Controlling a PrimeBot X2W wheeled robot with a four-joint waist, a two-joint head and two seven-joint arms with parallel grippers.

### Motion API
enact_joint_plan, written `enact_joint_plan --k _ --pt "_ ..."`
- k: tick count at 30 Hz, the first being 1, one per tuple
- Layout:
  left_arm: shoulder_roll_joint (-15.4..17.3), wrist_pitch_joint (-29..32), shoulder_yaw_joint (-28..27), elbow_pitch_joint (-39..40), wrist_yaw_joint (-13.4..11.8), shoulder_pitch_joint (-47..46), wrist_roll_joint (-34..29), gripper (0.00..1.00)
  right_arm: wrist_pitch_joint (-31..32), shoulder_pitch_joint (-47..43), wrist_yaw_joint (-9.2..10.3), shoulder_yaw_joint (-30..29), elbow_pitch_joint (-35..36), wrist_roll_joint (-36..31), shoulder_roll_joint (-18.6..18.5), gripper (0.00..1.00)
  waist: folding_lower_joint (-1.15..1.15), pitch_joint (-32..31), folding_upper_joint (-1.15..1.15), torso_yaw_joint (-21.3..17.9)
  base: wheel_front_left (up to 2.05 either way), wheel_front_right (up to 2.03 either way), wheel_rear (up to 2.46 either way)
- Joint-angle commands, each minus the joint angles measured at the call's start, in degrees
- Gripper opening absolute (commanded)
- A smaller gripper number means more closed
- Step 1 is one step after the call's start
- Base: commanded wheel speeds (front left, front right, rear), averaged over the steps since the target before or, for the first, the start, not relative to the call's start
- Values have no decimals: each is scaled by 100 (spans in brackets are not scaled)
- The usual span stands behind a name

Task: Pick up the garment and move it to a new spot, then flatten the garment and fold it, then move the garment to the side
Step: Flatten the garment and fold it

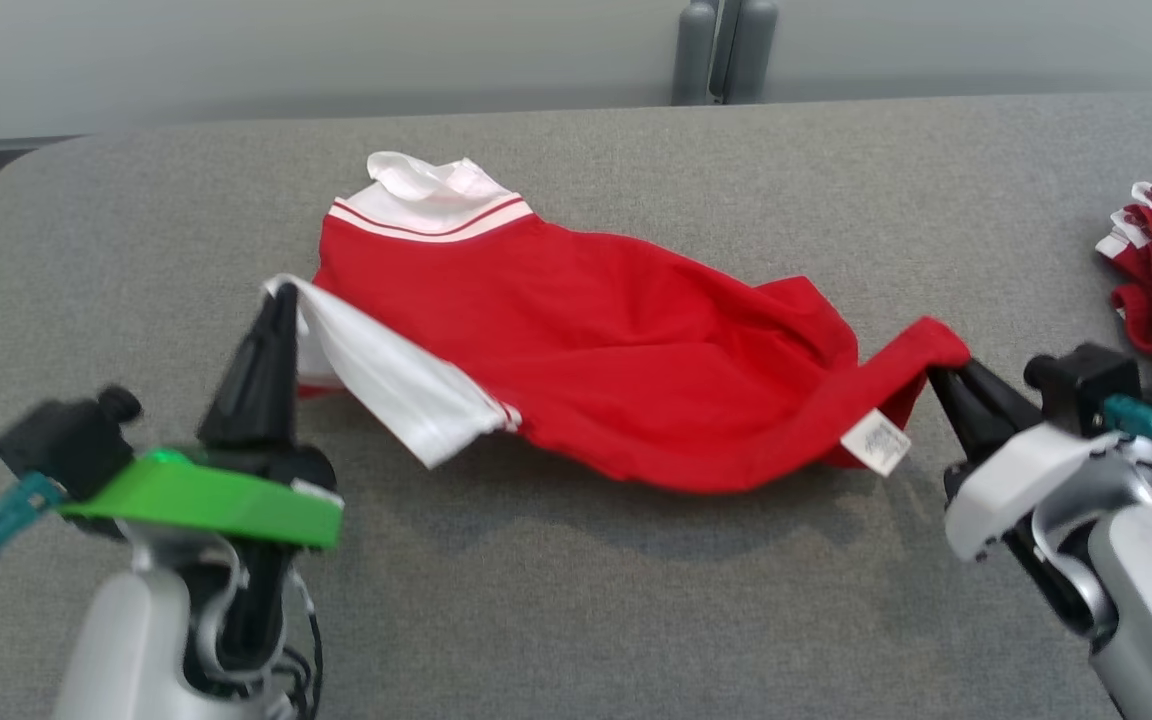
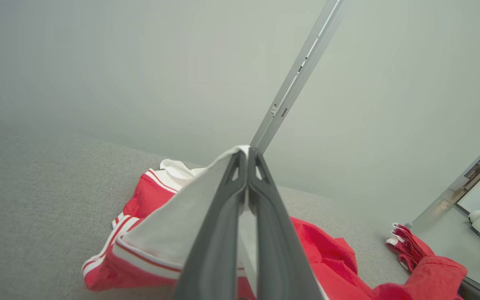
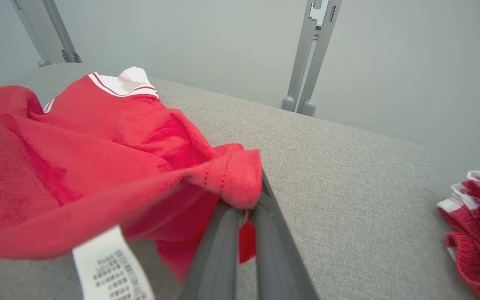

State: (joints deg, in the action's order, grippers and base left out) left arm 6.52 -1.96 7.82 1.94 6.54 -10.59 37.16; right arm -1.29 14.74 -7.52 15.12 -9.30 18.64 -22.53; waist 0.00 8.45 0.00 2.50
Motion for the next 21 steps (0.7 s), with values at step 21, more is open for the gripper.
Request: enact_joint_plan --k 21 --pt "952 924 -712 -1263 -158 -6306 369 0 1528 5199 5 215 -862 1770 265 0 0 3053 0 -409 0 0 0"
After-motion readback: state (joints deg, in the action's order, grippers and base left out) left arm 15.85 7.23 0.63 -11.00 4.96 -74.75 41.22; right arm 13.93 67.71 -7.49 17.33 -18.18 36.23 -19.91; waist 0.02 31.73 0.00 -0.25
